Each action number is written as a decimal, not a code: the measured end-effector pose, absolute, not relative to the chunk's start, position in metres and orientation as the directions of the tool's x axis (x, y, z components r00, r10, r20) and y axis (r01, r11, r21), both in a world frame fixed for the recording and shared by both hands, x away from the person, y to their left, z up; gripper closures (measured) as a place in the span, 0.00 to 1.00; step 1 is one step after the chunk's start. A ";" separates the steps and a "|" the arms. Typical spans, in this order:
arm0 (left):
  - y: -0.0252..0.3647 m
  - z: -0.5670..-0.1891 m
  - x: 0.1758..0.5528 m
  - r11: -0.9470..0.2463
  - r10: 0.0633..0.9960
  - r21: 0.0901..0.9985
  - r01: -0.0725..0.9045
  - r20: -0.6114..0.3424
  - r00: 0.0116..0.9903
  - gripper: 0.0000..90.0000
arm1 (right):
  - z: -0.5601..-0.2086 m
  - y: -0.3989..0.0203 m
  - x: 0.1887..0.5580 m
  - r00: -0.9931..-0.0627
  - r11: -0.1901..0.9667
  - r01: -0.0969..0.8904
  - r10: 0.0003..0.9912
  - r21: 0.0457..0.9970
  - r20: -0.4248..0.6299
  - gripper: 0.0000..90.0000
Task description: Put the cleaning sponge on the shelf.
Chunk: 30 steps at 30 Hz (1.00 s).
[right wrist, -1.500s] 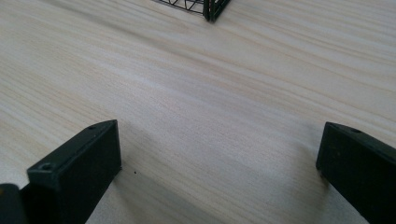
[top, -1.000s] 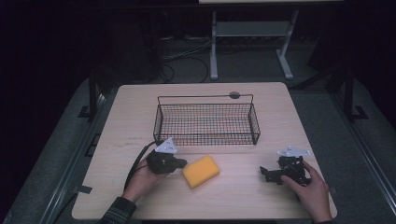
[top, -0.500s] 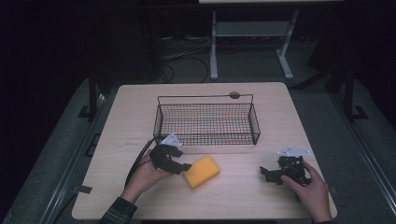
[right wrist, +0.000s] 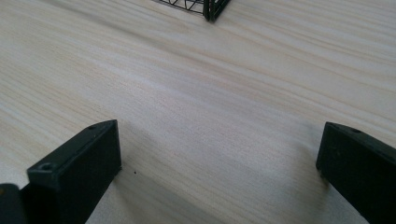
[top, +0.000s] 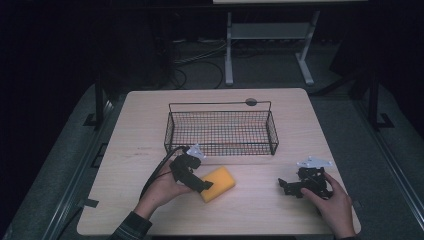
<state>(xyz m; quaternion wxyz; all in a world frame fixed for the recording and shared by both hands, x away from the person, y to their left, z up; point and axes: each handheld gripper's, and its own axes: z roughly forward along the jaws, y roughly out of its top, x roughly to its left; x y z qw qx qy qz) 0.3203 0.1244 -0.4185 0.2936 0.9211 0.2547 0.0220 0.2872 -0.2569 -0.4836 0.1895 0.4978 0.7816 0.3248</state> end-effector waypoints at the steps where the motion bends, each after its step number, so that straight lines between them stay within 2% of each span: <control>1: 0.120 -0.420 0.320 -0.689 0.492 0.557 0.464 -0.110 0.863 0.14 | -0.484 -0.257 0.287 -0.432 0.293 0.655 0.901 0.696 0.027 0.00; 17: 0.089 -0.433 0.316 -0.748 0.441 0.514 0.420 -0.088 0.893 0.14 | -0.484 -0.257 0.287 -0.433 0.293 0.655 0.901 0.697 0.027 0.00; 30: 0.079 -0.446 0.316 -0.776 0.442 0.475 0.415 -0.060 0.895 0.15 | -0.484 -0.257 0.287 -0.433 0.293 0.655 0.901 0.696 0.027 0.00</control>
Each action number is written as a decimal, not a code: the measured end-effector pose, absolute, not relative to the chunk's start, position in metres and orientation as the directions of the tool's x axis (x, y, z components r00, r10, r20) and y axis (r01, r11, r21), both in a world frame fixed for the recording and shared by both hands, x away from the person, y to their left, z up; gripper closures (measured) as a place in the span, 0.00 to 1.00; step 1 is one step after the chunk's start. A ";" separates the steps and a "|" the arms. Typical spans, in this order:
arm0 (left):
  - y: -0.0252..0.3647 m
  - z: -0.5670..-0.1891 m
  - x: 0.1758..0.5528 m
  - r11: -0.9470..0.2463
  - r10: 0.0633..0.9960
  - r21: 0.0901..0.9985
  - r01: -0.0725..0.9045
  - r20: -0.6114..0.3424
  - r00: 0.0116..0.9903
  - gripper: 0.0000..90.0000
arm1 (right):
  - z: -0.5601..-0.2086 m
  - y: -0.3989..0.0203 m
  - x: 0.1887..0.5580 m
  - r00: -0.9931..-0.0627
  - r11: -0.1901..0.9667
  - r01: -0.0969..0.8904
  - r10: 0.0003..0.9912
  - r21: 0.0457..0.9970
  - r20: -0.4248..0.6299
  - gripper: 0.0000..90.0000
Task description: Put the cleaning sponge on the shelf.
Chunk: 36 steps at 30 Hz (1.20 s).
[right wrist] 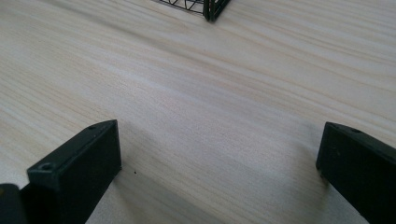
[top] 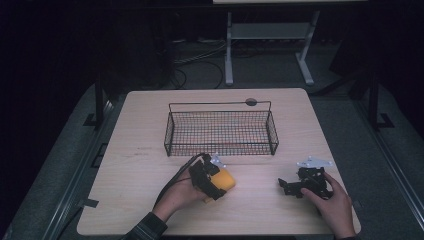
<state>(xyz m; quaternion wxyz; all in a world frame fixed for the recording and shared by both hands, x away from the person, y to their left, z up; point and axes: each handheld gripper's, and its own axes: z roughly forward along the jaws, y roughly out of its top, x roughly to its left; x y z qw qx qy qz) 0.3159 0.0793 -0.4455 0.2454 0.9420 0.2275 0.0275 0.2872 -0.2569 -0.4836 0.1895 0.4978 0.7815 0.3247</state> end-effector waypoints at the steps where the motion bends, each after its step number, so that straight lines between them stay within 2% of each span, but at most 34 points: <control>1: 0.079 -0.446 0.316 -0.778 0.442 0.472 0.415 -0.058 0.895 0.15 | -0.484 -0.257 0.287 -0.433 0.293 0.655 0.901 0.697 0.027 0.00; 9: 0.078 -0.448 0.315 -0.783 0.444 0.462 0.417 -0.054 0.894 0.16 | -0.484 -0.257 0.287 -0.433 0.294 0.655 0.901 0.696 0.027 0.00; 20: 0.080 -0.447 0.316 -0.784 0.446 0.459 0.418 -0.053 0.893 0.24 | -0.484 -0.257 0.287 -0.433 0.294 0.655 0.901 0.696 0.027 0.00; 36: 0.088 -0.442 0.317 -0.771 0.452 0.473 0.427 -0.066 0.889 0.25 | -0.484 -0.257 0.287 -0.433 0.294 0.655 0.901 0.696 0.027 0.00</control>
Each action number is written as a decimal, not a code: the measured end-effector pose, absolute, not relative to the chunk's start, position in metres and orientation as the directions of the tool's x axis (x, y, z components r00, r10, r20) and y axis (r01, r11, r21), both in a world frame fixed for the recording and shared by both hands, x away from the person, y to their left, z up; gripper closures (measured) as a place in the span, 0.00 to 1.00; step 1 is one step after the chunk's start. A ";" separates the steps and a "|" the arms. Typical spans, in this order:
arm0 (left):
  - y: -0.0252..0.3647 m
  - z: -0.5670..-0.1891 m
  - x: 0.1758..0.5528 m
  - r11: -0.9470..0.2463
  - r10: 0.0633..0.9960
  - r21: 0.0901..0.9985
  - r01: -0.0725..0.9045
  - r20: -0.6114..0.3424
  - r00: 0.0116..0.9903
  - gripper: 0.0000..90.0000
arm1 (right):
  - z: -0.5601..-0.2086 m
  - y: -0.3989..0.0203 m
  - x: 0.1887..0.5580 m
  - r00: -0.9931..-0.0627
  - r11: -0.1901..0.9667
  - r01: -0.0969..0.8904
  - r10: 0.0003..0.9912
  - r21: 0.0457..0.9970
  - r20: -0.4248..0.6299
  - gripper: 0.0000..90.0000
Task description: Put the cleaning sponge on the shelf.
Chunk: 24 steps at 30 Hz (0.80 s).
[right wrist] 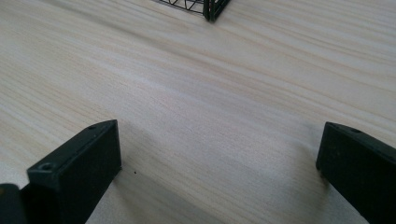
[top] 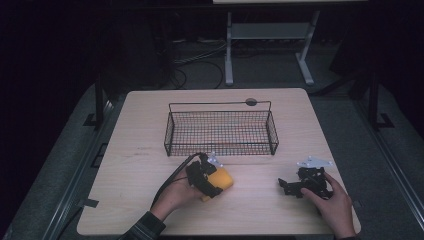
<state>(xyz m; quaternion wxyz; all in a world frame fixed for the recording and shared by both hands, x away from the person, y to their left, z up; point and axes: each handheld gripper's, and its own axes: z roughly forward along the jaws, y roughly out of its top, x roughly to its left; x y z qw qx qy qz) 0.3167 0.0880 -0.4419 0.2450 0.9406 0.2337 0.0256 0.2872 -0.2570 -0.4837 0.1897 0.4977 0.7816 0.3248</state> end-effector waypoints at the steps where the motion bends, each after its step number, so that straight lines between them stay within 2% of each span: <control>1: 0.088 -0.441 0.317 -0.768 0.453 0.477 0.428 -0.068 0.889 0.25 | -0.484 -0.257 0.287 -0.433 0.293 0.655 0.901 0.696 0.027 0.00; 24: 0.104 -0.410 0.320 -0.753 0.444 0.508 0.419 -0.080 0.893 0.25 | -0.484 -0.257 0.287 -0.432 0.293 0.655 0.901 0.696 0.027 0.00</control>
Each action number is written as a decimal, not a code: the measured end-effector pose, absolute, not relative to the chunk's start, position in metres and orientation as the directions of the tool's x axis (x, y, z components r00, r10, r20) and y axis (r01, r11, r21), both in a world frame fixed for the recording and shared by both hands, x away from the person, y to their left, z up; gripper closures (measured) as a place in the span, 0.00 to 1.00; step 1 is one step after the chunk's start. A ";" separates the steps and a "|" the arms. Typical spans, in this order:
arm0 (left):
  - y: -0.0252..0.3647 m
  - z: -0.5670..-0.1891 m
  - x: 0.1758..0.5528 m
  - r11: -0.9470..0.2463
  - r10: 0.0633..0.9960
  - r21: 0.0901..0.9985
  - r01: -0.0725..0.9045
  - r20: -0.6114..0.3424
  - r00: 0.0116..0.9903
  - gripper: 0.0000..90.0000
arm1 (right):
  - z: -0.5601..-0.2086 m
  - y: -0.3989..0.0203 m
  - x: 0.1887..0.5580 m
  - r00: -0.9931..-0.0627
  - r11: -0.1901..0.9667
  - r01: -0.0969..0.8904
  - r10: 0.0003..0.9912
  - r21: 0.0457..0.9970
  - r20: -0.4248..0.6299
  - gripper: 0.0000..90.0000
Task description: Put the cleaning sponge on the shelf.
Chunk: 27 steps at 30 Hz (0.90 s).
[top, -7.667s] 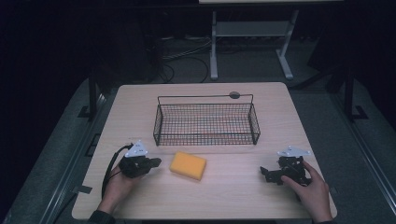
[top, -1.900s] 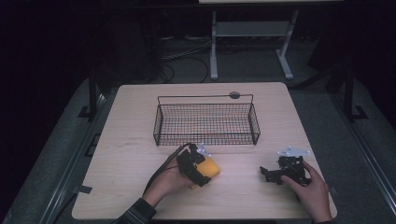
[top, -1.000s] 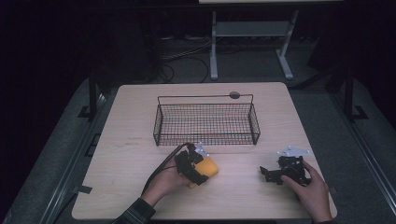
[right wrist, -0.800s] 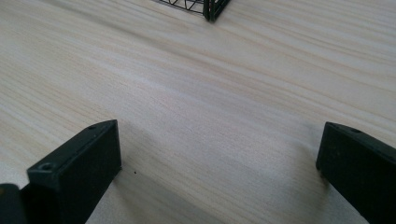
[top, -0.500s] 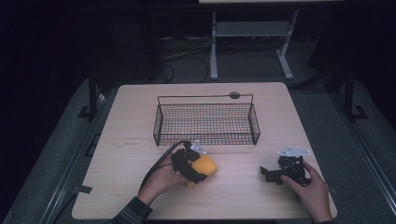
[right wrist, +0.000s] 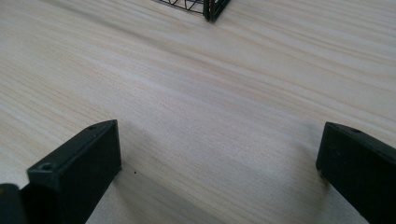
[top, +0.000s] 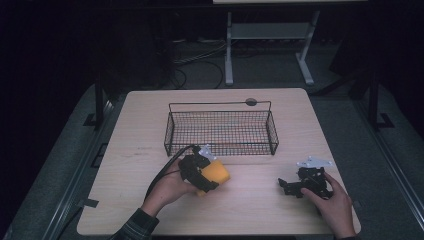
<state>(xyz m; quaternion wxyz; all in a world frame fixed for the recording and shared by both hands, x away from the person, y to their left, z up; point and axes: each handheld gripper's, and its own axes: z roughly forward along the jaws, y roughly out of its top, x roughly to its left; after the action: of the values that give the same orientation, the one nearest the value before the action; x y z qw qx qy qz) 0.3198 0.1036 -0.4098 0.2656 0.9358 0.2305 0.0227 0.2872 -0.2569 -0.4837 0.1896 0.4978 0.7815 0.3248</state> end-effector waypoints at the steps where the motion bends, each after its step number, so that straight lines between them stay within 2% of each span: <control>1: 0.104 -0.407 0.320 -0.750 0.444 0.511 0.419 -0.080 0.892 0.25 | -0.484 -0.257 0.287 -0.433 0.294 0.655 0.901 0.696 0.027 0.00; 27: 0.107 -0.376 0.335 -0.771 0.428 0.492 0.404 -0.070 0.901 0.25 | -0.484 -0.257 0.287 -0.432 0.291 0.656 0.901 0.696 0.030 0.00</control>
<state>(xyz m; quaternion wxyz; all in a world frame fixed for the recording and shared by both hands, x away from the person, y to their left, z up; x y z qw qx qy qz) 0.3345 0.1070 -0.3762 0.2563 0.9406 0.2213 0.0232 0.2871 -0.2568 -0.4835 0.1884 0.4986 0.7810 0.3255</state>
